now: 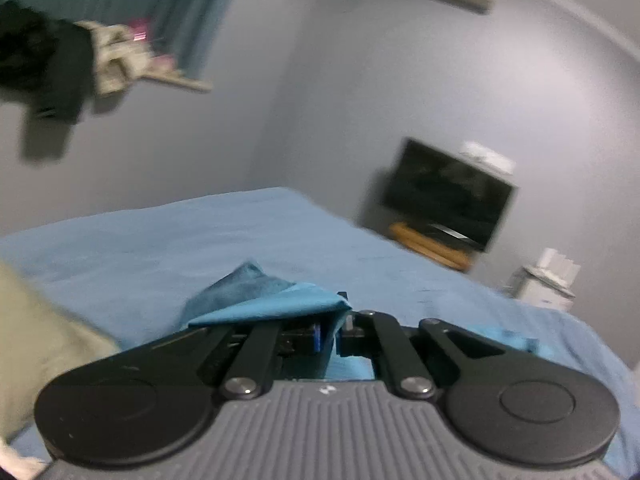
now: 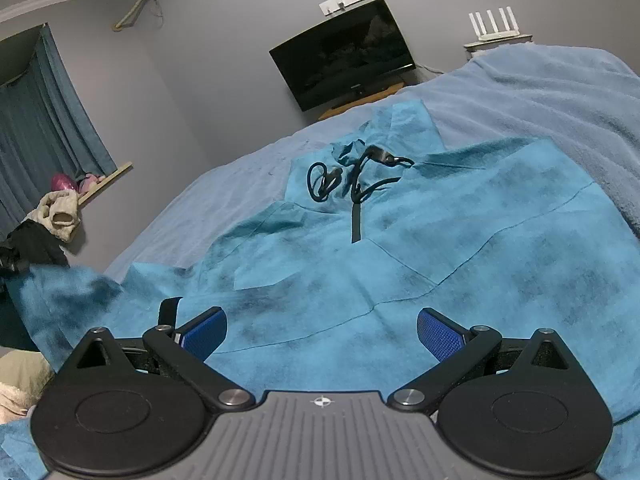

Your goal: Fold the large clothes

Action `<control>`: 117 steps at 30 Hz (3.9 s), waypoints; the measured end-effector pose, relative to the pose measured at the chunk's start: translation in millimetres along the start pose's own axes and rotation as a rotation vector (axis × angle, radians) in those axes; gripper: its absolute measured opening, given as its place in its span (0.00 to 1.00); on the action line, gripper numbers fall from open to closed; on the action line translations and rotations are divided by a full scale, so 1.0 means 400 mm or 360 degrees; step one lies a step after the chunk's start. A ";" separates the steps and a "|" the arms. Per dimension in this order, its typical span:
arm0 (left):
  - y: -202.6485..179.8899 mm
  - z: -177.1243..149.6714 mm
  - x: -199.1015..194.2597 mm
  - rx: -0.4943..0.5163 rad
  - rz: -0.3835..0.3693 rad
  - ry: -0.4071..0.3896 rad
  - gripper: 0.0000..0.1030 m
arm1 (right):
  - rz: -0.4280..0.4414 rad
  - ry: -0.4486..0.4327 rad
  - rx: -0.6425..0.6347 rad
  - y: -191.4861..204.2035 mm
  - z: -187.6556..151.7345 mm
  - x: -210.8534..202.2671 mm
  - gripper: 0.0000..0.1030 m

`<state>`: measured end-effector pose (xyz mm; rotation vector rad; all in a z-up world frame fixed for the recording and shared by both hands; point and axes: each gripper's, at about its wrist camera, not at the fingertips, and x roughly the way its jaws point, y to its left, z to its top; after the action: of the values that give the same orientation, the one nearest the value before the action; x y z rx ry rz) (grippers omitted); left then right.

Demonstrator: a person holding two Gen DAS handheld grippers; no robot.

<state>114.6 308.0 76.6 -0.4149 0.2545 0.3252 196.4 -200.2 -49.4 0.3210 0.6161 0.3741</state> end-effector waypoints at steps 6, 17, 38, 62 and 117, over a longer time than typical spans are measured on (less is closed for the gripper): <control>-0.217 -0.010 -0.033 0.0159 -0.0302 -0.0006 0.01 | -0.0008 -0.0012 0.0048 -0.013 -0.005 -0.004 1.00; -0.644 -0.143 -0.072 0.0582 -0.0778 0.0089 0.01 | -0.0076 -0.0052 0.0187 -0.054 -0.017 -0.025 1.00; -0.729 -0.497 -0.031 0.0936 -0.0811 0.0652 0.19 | -0.0297 -0.0137 0.0411 -0.124 -0.025 -0.050 1.00; -0.308 -0.420 0.031 0.0198 -0.0356 0.0762 0.67 | 0.0153 0.0237 -0.0741 0.206 -0.081 0.003 0.80; -0.308 -0.449 0.080 0.0173 -0.0371 0.0885 0.67 | -0.0371 -0.0182 0.0647 -0.150 -0.007 -0.076 0.56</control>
<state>156.7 132.2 -48.8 -0.4169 0.7573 -0.0407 186.2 -266.0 -60.4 0.6478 0.6078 0.0024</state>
